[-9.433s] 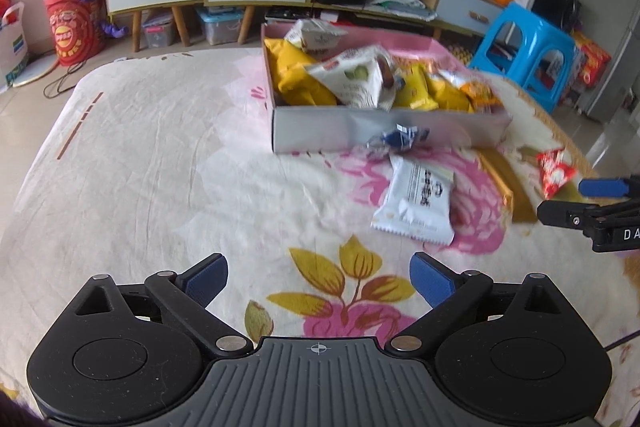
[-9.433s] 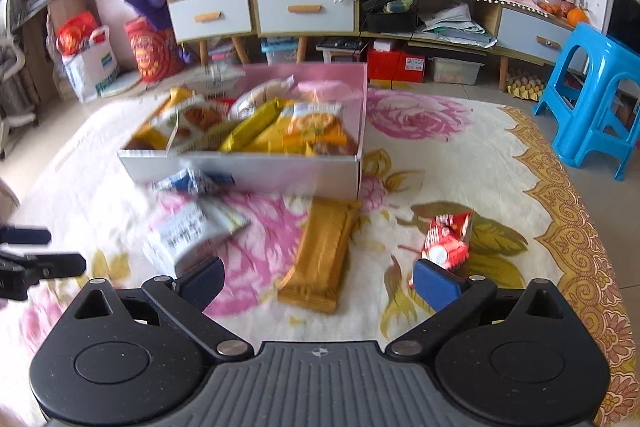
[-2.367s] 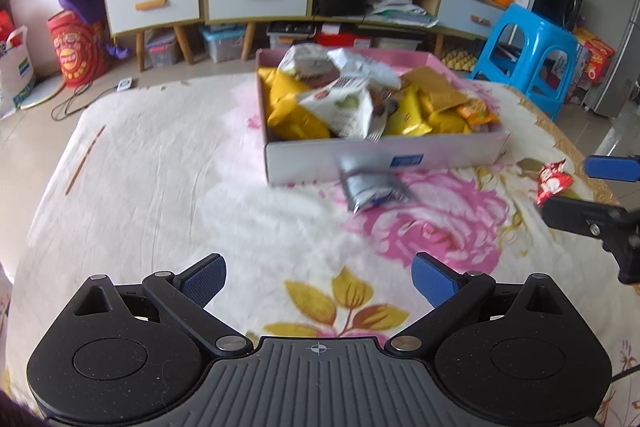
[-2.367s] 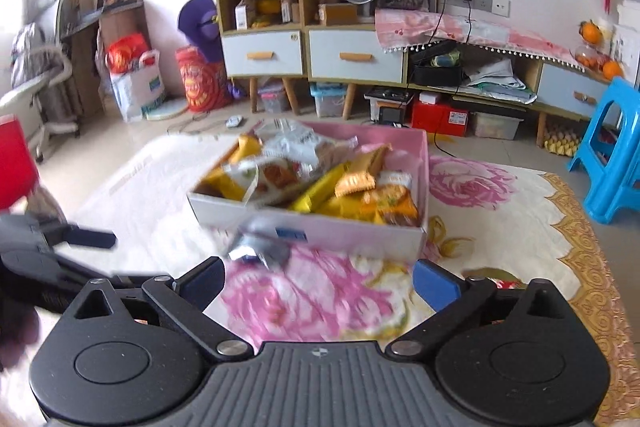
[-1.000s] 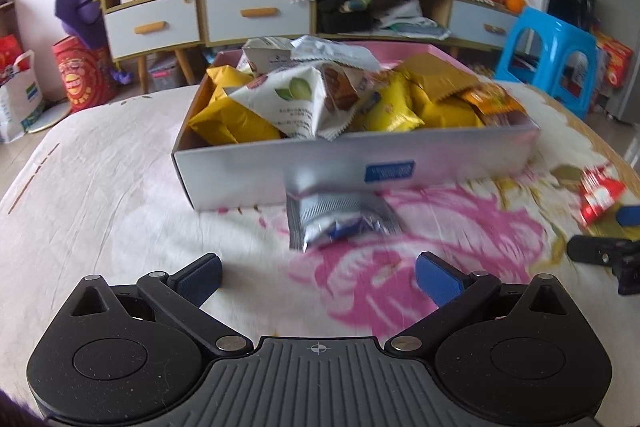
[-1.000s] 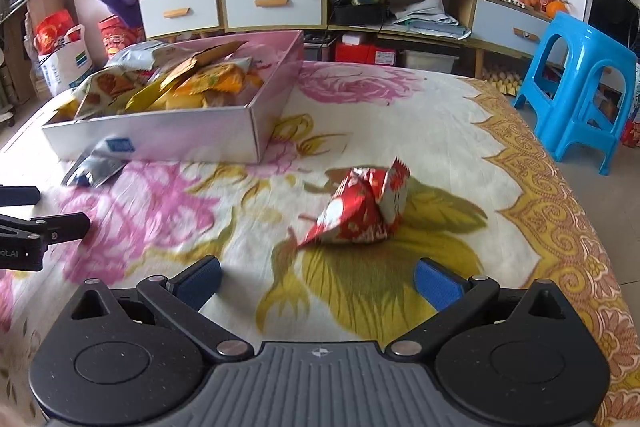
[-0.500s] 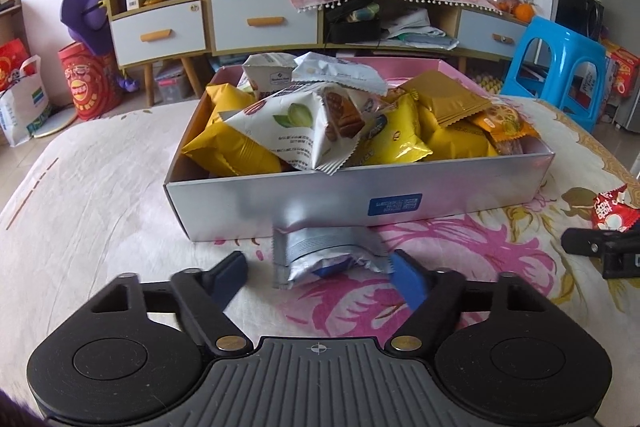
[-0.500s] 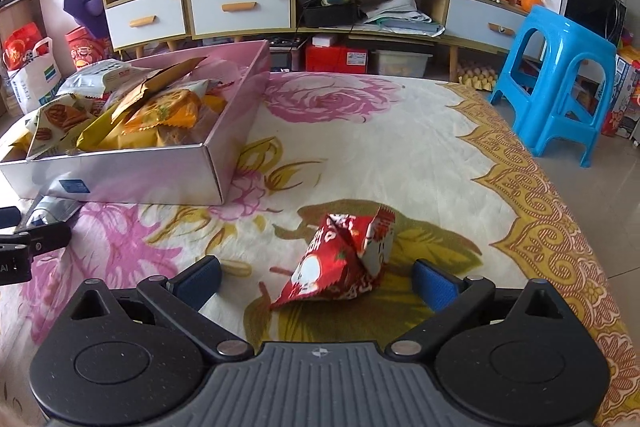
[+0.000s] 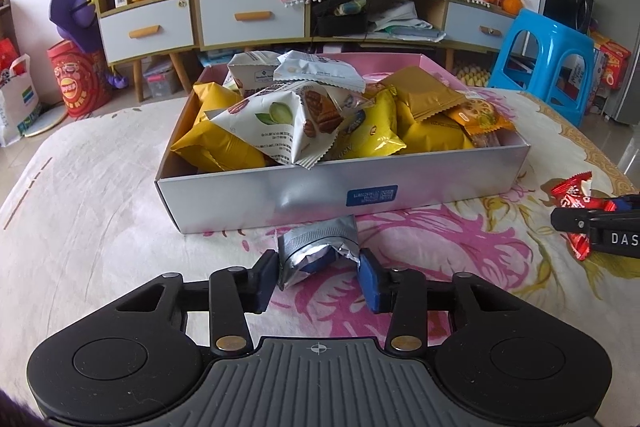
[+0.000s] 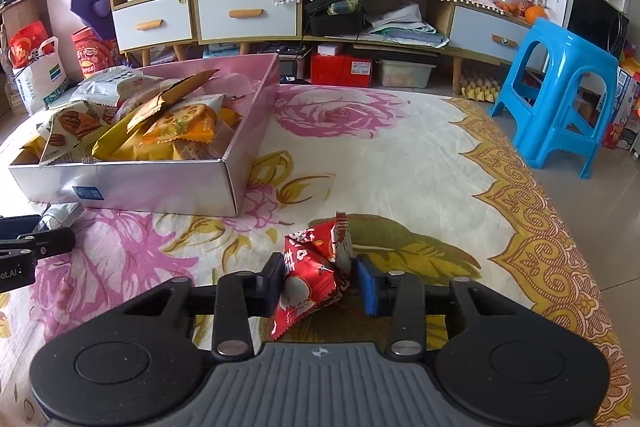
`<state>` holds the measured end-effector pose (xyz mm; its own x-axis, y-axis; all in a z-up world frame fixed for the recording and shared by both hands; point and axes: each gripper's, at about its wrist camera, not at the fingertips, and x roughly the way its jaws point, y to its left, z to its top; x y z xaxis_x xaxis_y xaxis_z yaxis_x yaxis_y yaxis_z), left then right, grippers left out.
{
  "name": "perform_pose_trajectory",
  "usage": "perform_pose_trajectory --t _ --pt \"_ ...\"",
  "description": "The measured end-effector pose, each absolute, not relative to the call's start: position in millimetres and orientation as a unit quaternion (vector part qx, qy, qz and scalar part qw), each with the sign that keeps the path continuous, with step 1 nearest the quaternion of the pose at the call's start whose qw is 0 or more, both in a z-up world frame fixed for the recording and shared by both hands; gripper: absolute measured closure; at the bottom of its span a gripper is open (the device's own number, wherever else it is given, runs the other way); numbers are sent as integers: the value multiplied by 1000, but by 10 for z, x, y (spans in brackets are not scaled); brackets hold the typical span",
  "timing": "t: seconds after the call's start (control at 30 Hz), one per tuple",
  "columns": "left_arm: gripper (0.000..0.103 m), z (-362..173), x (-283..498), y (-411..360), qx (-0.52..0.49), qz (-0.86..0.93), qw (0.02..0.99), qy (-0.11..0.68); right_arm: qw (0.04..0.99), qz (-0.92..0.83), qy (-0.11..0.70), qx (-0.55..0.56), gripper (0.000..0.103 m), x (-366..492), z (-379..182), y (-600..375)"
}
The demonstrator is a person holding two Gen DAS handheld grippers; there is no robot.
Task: Organize snacks
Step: 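Carry the silver candy and red candy over the pink box with both tools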
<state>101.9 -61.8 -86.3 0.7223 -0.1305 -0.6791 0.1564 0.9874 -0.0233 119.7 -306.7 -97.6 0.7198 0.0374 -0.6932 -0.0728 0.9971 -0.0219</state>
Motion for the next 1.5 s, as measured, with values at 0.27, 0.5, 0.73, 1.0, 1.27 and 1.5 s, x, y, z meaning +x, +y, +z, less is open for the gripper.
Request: perform_pose_trajectory --t 0.27,0.5,0.73,1.0,1.27,1.5 --pt "66 -834 955 -621 15 -92 922 376 925 49 376 -30 75 1147 -930 -2963" --pt "66 -803 924 -592 11 -99 919 382 923 60 378 -31 75 1130 -892 -2873" --pt "66 -745 893 -519 3 -105 917 385 921 76 382 -31 75 1107 -843 -2785" --pt "66 -663 826 -395 -10 -109 913 393 916 96 390 -26 75 1072 -761 -2644" --pt "66 -548 769 -244 -30 -109 910 398 909 112 401 -28 75 1023 -676 -2479" --pt "66 -390 721 -130 -46 -108 910 398 906 124 403 -23 75 988 -537 -2349"
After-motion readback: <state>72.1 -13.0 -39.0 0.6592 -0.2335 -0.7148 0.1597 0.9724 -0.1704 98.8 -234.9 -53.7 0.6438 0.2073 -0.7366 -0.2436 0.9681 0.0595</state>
